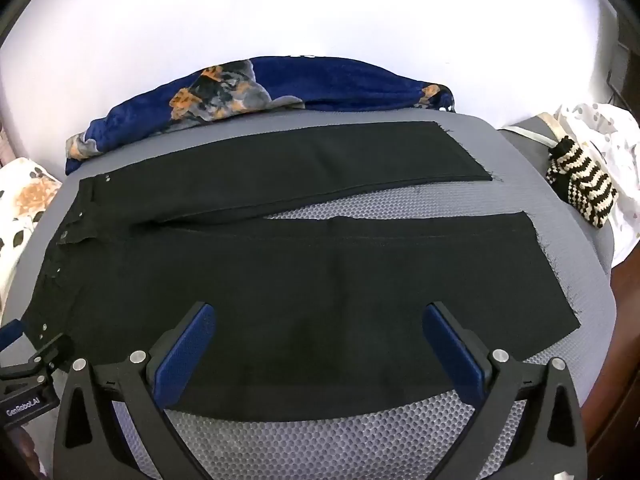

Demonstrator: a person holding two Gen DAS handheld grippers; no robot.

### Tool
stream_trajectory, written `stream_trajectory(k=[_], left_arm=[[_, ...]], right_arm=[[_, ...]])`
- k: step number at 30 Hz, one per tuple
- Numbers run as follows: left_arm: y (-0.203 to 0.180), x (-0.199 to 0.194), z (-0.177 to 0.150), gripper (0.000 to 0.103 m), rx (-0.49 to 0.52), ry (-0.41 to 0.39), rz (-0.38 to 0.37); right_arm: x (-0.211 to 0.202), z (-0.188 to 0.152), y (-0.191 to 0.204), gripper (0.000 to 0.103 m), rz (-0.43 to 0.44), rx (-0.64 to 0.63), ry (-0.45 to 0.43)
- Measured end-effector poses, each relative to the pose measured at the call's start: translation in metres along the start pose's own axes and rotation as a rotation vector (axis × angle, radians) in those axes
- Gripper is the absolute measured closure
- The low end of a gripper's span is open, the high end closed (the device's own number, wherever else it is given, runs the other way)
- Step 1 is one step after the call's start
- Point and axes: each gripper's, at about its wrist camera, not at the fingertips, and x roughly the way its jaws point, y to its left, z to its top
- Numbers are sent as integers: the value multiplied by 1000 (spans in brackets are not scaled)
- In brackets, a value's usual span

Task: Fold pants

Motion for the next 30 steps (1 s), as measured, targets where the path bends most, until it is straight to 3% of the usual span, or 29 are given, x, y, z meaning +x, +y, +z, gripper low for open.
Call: stream_trajectory(k=[17,30], left_arm=[[4,-2,1,1,-19,8,4],[6,-1,2,1,-26,6,3]], right_arm=[[3,-3,5,0,6,-2,12],[2,-4,6,0,29,8,-36]])
